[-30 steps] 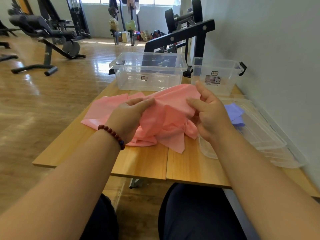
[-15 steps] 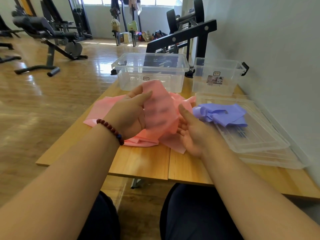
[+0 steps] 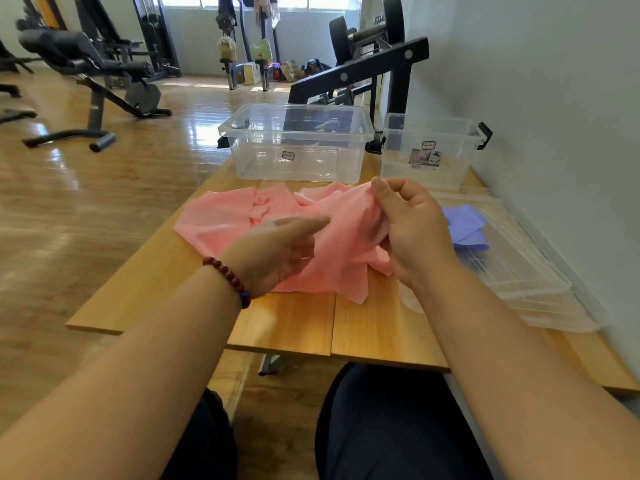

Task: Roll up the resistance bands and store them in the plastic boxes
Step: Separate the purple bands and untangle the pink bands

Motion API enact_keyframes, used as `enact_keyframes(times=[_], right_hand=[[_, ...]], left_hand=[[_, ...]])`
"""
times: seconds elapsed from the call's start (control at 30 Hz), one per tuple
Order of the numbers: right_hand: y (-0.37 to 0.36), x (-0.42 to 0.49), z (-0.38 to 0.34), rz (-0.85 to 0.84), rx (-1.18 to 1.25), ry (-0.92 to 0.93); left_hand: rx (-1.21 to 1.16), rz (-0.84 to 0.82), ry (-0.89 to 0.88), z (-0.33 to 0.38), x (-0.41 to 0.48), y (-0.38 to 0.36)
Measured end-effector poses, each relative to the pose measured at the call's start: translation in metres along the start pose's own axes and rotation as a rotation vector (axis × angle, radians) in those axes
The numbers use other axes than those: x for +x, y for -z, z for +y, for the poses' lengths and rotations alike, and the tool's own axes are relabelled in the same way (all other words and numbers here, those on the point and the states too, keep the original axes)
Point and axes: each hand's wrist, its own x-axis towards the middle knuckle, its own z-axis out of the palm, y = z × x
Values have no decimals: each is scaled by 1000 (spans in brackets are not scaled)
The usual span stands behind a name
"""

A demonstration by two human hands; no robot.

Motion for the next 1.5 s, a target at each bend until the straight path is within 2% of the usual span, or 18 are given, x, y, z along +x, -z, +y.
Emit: enact_keyframes(times=[0.07,0.17,0.27,0.4,0.47,0.53,0.63,0.7,0.8,0.93,1.0,1.13,1.2,1.33,1.4,1.5], right_hand=[[0,2,-6,44,-20,21],[3,10,-10,67,90,-37],[6,17,-13,136,74,-7],[12,25,-23,256,-49,116],[13,30,-25,287,-41,109],[11,30,-23,247,2,55],[6,16,-7,49,88,-118],[6,6,8,44,91,-208],[4,-8,23,120,-31,-206],[-6,-24,28,-76,-22,-252],[-7,-23,28,-103,-17,-237],[-2,-11,17,64,-22,-113],[-1,-4,10,106,-132,-3],[-7,3,-6,110,-193,92],[-10,7,-13,135,-168,90],[-12,16,-18,137,-111,69]], left_hand=[[113,20,-20,-6,-1,-7],[-4,142,-103,-1,2,-12],[-114,249,-203,7,5,-14],[-69,181,-190,16,7,-15],[-109,150,-181,18,6,-15],[-205,138,-165,20,6,-16],[-353,111,-106,24,5,-15],[-391,91,-72,27,3,-14],[-444,45,-73,27,3,-10],[-421,-42,-51,22,0,-2],[-395,-41,-66,21,-1,-1],[-145,137,-100,19,-1,4],[32,165,-88,14,-5,6],[665,95,-106,-5,-13,-6],[881,109,-190,-19,-12,-8],[915,277,-397,-29,-8,-9]])
